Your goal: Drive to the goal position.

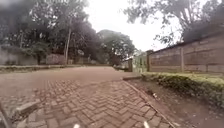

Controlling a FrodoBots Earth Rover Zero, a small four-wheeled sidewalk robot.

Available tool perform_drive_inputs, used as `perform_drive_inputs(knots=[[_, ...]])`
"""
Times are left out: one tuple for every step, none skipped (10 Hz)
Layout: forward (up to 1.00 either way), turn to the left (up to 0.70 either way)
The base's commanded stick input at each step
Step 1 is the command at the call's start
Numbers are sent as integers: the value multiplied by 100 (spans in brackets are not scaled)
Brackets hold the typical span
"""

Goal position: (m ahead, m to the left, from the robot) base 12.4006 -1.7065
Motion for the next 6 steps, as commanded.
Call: perform_drive_inputs(knots=[[50, 0], [50, 0], [50, 0], [50, 0], [50, 0], [50, 0]])
